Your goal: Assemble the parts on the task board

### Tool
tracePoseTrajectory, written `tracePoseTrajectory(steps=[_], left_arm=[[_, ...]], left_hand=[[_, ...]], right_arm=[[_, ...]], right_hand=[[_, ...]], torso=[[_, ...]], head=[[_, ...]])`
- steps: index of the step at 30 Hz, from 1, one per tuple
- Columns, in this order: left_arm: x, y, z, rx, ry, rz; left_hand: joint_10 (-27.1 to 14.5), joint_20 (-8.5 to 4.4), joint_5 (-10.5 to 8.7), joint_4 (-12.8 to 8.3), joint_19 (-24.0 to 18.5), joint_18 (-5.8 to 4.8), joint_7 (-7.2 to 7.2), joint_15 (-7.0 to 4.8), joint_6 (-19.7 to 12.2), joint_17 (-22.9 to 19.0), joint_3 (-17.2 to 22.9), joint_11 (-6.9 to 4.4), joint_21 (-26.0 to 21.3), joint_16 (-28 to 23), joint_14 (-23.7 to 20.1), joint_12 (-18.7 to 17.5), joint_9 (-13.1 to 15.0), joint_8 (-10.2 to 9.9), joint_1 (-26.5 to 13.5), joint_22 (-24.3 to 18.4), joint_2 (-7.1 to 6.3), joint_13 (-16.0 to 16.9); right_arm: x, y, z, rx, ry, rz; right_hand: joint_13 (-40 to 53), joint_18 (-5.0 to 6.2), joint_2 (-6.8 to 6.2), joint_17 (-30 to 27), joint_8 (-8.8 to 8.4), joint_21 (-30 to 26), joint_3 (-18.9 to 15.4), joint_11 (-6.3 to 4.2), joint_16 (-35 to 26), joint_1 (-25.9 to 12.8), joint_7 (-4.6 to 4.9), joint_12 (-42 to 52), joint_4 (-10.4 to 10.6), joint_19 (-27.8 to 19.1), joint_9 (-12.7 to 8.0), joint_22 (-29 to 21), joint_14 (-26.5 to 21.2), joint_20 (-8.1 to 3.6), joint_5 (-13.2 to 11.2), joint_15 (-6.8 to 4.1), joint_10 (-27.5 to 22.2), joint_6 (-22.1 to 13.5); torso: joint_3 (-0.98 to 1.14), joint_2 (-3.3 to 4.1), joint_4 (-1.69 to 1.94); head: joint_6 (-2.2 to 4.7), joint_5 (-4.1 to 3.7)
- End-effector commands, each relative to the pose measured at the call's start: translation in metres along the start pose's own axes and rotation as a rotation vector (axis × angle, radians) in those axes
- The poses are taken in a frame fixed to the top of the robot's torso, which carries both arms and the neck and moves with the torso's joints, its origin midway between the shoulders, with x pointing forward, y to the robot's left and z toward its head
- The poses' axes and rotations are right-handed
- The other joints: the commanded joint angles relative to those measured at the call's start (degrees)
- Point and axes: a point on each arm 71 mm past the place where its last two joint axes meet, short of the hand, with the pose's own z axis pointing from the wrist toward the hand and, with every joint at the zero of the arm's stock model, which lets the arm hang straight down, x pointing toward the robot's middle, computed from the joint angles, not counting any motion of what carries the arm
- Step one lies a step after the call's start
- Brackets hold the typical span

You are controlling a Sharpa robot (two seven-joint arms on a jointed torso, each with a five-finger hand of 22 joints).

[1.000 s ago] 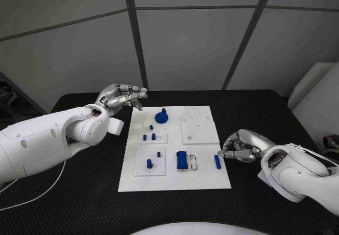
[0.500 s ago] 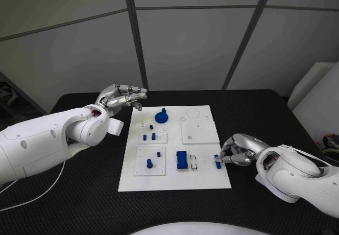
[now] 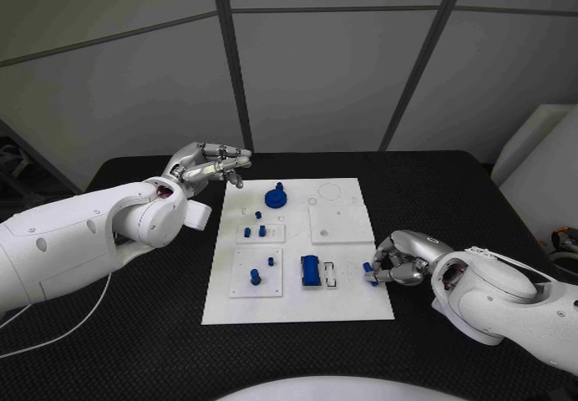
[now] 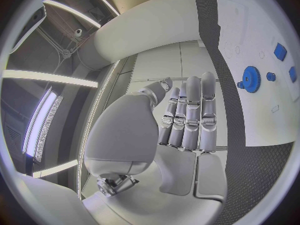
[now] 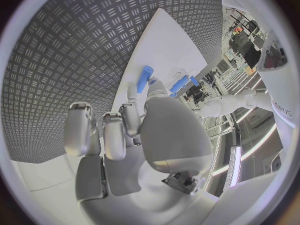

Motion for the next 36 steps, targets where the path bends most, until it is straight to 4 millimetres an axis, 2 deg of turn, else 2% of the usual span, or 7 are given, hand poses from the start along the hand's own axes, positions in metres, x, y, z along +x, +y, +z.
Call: tracePoseTrajectory(steps=[1,12,20,25,28,31,36], left_arm=[[0.001,-0.002,0.0,0.016,0.011,-0.006],[0.001,-0.002,0.0,0.015,0.01,-0.006],[0.0,-0.002,-0.001,0.014,0.009,-0.005],[0.0,-0.002,-0.001,0.013,0.008,-0.005],[0.0,-0.002,-0.001,0.011,0.008,-0.005],[0.0,-0.001,-0.001,0.01,0.008,-0.005],[0.0,-0.001,-0.001,0.008,0.006,-0.004]], left_hand=[[-0.4,0.16,0.34,0.1,0.0,-0.52,0.1,0.22,-0.4,-0.1,-0.2,-0.18,-0.3,-0.1,-0.2,0.3,0.0,0.3,-0.4,-0.1,-0.01,-0.1],[-0.4,0.17,0.35,0.1,0.0,-0.52,0.1,0.22,-0.4,-0.1,-0.2,-0.18,-0.3,-0.1,-0.2,0.3,0.0,0.3,-0.4,-0.1,0.01,-0.1],[-0.4,0.17,0.37,0.1,0.0,-0.52,0.08,0.22,-0.4,-0.1,-0.2,-0.19,-0.4,-0.1,-0.2,0.3,0.0,0.3,-0.4,-0.1,0.04,-0.1],[-0.4,0.16,0.39,0.1,0.1,-0.51,0.06,0.21,-0.4,-0.1,-0.2,-0.21,-0.4,0.0,-0.2,0.3,0.0,0.3,-0.3,-0.2,0.07,-0.1],[-0.5,0.15,0.41,0.1,0.1,-0.49,0.06,0.19,-0.4,-0.1,-0.2,-0.22,-0.5,0.0,-0.2,0.3,0.0,0.3,-0.2,-0.2,0.11,-0.1],[-0.5,0.13,0.43,-0.1,0.1,-0.48,0.06,0.16,-0.4,-0.1,-0.1,-0.24,-0.5,0.0,-0.2,0.4,0.0,0.3,0.0,-0.3,0.16,-0.1],[-0.5,0.1,0.45,-0.2,0.2,-0.47,0.06,0.14,-0.4,-0.1,0.0,-0.24,-0.6,0.0,-0.2,0.4,0.0,0.3,0.2,-0.3,0.23,-0.1]], right_arm=[[0.007,-0.001,-0.001,0.015,0.04,-0.061],[0.015,0.006,0.0,0.012,0.045,-0.144],[0.016,0.01,0.001,0.013,0.023,-0.159],[0.014,0.012,-0.001,0.023,0.005,-0.112],[0.012,0.013,-0.003,0.026,-0.017,-0.072],[0.011,0.014,-0.005,0.031,-0.03,-0.035],[0.01,0.015,-0.007,0.038,-0.044,0.023]], right_hand=[[0.1,0.59,0.09,7.8,-0.42,-0.2,-0.1,-0.1,-0.3,0.9,0.0,-0.3,-0.5,-0.4,-0.1,3.7,4.3,0.01,-0.2,0.14,-0.4,0.5],[-0.1,0.59,0.14,7.9,-1.01,-0.4,0.4,-0.13,-0.3,4.5,0.04,-0.7,-2.4,-0.3,-0.2,3.6,4.4,-0.07,0.6,0.08,-0.6,0.4],[-0.3,0.49,2.78,8.3,-1.84,-0.1,4.8,-0.48,-0.2,10.5,-0.24,-1.3,-4.8,0.0,-0.6,4.0,4.5,-0.34,-2.5,-0.22,-0.8,1.1],[-0.1,0.37,3.48,8.7,-2.33,0.3,7.3,-0.77,0.0,10.6,-0.55,-1.2,-4.2,0.5,-0.9,4.5,4.6,-0.53,1.2,-0.42,-0.5,1.8],[0.5,0.26,4.15,9.2,-2.64,0.6,9.7,-0.9,0.3,11.1,-0.67,-0.6,-3.9,0.8,-1.0,4.9,4.7,-0.68,1.1,-0.55,0.0,1.8],[0.7,0.18,3.64,9.6,-2.92,0.9,14.2,-0.91,0.5,11.0,-0.54,-0.5,-3.5,1.0,-0.8,5.2,4.8,-0.81,-1.2,-0.5,0.2,1.9],[0.9,0.12,1.7,9.8,-2.97,1.1,19.4,-0.93,0.6,10.0,-0.52,-0.4,-3.4,1.2,-0.4,5.5,4.8,-0.76,-1.4,-0.49,0.5,2.1]], torso=[[-0.04,0.0,0.02],[-0.05,0.01,-0.02],[-0.04,-0.05,0.01],[-0.03,-0.02,-0.03],[-0.05,-0.08,0.01],[-0.04,-0.05,0.03],[-0.02,0.01,-0.01]], head=[[-0.05,0.05],[-0.12,0.17],[-0.26,0.27],[-0.29,0.23],[-0.39,0.12],[-0.34,0.16],[-0.4,0.28]])
